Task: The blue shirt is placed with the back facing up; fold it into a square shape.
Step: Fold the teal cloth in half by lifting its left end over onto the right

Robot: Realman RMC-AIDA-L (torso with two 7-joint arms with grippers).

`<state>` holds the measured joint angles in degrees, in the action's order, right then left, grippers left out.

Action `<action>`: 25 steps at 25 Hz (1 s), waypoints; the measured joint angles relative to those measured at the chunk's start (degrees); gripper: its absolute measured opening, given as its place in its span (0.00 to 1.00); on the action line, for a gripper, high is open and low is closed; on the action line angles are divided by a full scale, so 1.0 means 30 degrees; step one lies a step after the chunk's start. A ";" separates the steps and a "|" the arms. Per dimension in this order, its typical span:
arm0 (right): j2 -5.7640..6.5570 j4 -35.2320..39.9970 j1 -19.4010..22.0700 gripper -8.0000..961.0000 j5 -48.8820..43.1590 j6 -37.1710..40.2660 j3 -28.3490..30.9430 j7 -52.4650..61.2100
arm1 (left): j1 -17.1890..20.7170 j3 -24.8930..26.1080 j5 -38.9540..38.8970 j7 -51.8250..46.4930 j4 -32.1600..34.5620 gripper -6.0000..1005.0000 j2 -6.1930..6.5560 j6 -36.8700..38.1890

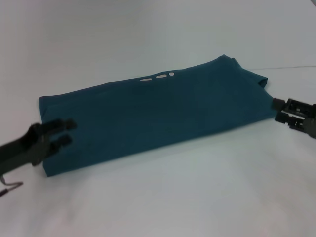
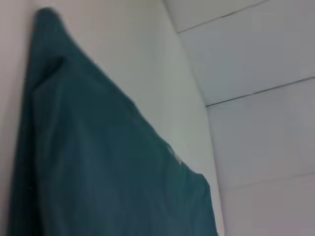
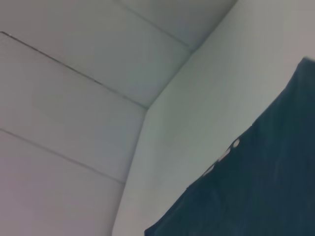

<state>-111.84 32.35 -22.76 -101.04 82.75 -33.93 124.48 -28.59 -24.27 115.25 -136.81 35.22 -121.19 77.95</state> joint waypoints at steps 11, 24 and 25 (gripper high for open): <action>-0.0061 -0.0178 -0.0194 0.74 -0.0035 0.0191 -0.0153 -0.0466 | 0.0653 -0.0086 0.0147 -0.0206 -0.1729 0.54 -0.0168 -0.3086; -0.0076 -0.0232 -0.0223 0.74 -0.0008 0.0068 -0.0027 -0.0442 | 0.0642 0.0585 0.1007 -0.0635 -0.1177 0.55 0.0119 -0.1640; -0.0075 -0.0235 -0.0226 0.74 -0.0009 0.0073 -0.0027 -0.0441 | 0.0698 0.0856 0.1016 -0.0742 -0.0845 0.55 0.0233 -0.0818</action>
<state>-112.06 31.64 -23.43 -101.07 82.97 -34.01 123.16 -26.50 -21.71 118.30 -139.04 32.69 -120.49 75.50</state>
